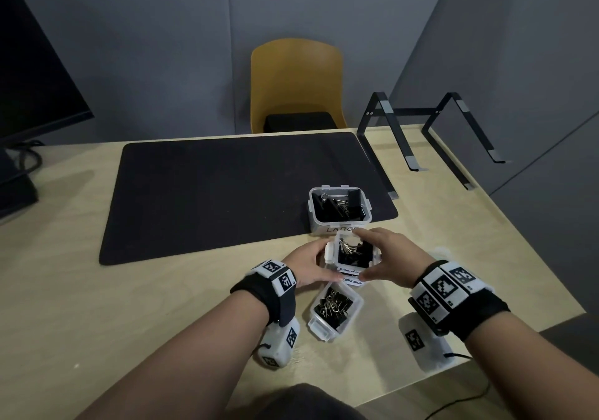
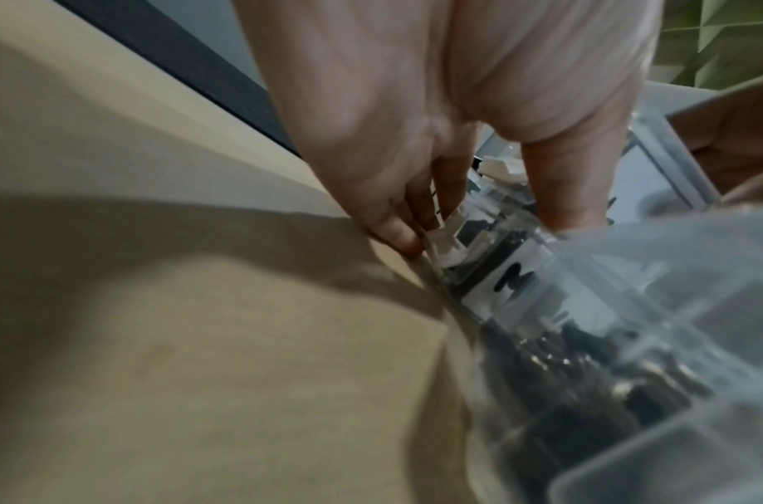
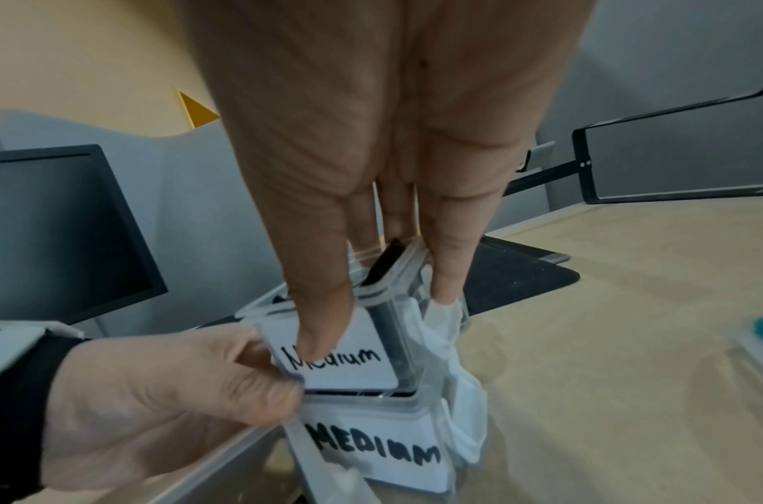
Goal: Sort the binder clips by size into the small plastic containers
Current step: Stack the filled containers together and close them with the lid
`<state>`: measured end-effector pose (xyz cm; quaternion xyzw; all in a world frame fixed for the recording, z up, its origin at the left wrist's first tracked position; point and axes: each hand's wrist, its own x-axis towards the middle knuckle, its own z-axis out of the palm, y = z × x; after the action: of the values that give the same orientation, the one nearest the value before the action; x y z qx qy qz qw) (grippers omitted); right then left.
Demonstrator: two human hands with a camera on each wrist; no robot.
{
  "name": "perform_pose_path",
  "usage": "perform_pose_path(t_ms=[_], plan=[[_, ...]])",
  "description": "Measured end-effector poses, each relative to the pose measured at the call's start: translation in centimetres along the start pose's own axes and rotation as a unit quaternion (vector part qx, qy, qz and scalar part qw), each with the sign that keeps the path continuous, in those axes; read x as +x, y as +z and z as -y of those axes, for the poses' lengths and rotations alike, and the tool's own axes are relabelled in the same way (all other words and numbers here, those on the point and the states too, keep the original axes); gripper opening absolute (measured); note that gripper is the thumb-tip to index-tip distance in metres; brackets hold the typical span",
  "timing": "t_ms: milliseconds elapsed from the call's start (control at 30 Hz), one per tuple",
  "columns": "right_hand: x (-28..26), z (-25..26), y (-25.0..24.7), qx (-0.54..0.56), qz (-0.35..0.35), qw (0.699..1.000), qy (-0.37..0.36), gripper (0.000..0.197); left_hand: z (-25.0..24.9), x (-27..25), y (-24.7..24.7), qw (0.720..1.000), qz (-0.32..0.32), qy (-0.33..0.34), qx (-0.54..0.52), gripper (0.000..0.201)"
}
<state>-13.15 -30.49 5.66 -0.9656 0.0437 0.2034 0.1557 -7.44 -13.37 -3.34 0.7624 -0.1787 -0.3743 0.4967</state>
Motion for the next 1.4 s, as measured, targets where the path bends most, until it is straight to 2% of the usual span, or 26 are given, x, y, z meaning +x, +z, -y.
perform_pose_path(t_ms=[300,433,567,667,767,900,967,1167,1267,1333,1400], plan=[[0.2,-0.2,-0.4,0.015,0.029,0.999,0.017,0.085,0.7,-0.3,0.6,1.000,-0.012,0.001,0.013,0.096],[0.0,-0.2,0.0,0.022,0.019,0.999,0.013,0.084,0.3,-0.3,0.3,0.999,-0.010,0.003,0.040,0.087],[-0.2,-0.2,0.4,0.037,0.013,0.999,0.017,0.084,-0.1,-0.4,-0.1,1.000,-0.010,-0.025,-0.010,0.076],[-0.2,-0.4,0.4,0.056,0.010,0.998,0.020,0.084,-0.3,-0.2,-0.4,0.997,-0.030,-0.023,-0.073,0.057],[-0.2,-0.4,0.3,0.065,0.010,0.998,0.019,0.084,-0.3,-0.3,-0.6,0.997,-0.066,0.002,-0.031,0.030],[-0.1,-0.5,0.4,0.071,0.011,0.997,0.018,0.084,0.0,-0.2,-0.6,0.997,-0.077,0.013,-0.027,0.022],[-0.1,-0.6,0.4,0.075,0.010,0.997,0.017,0.084,0.1,-0.3,-0.6,0.995,-0.064,0.003,-0.071,0.018],[-0.1,-0.7,0.4,0.082,0.013,0.996,0.019,0.084,-0.4,-1.0,-1.3,0.985,-0.041,-0.021,-0.166,0.018],[0.0,-0.8,0.4,0.084,0.013,0.996,0.020,0.084,-1.1,-1.4,-1.5,0.977,-0.026,-0.015,-0.209,0.030],[0.0,-0.9,0.5,0.087,0.011,0.996,0.020,0.084,-1.2,-1.5,-1.5,0.978,-0.039,-0.016,-0.206,0.035],[0.0,-1.0,0.5,0.083,0.012,0.996,0.020,0.084,-1.0,-1.5,-1.5,0.974,-0.055,-0.020,-0.219,0.031]])
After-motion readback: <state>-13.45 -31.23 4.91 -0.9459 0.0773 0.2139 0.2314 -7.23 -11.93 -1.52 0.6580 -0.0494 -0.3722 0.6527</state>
